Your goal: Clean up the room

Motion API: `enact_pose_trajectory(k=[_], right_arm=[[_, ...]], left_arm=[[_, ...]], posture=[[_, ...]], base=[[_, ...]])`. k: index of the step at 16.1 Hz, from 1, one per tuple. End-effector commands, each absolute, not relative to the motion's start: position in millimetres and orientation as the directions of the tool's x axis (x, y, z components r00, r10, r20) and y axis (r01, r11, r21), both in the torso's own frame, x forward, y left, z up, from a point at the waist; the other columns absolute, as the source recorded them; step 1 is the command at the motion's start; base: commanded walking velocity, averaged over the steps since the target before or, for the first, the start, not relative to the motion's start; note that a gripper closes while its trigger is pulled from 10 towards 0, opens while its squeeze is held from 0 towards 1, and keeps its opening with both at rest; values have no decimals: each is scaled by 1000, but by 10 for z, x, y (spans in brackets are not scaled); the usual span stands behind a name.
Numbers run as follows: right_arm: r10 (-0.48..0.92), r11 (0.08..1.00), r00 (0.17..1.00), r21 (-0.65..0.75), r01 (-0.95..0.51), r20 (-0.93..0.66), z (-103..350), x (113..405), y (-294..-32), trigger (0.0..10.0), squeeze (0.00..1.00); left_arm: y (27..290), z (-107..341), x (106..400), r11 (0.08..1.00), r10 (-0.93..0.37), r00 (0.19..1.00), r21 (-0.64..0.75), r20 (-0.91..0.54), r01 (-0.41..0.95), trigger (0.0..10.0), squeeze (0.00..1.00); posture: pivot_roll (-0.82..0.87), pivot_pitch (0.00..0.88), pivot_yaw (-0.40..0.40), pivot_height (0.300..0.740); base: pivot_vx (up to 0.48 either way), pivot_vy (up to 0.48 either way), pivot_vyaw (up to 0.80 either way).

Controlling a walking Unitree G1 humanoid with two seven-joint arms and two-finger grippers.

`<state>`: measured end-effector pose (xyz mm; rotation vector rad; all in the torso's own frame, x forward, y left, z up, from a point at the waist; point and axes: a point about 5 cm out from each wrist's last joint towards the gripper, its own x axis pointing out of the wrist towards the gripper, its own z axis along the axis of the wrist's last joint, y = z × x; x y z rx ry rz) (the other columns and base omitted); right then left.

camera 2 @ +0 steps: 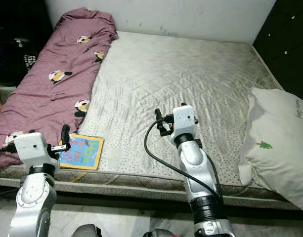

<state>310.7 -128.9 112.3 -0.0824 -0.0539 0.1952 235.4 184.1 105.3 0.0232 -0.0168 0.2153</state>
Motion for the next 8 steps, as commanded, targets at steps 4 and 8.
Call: enact_pose_trajectory(k=[4,8], right_arm=[[155,985,987,-82,-151,42,1071,3039,-1399,10000,0],[99,992,993,-84,-93,67,1100,3007,-1503,10000,0]], left_arm=[[1769,1058,2407,989,146,989,35,7,-147,10000,0],[1715,1043,2450,995,88,996,41,-3,-88,10000,0]], posture=[[37,38,-42,740],[-3,43,8,740]], base=[[0,0,-134],[0,0,0]])
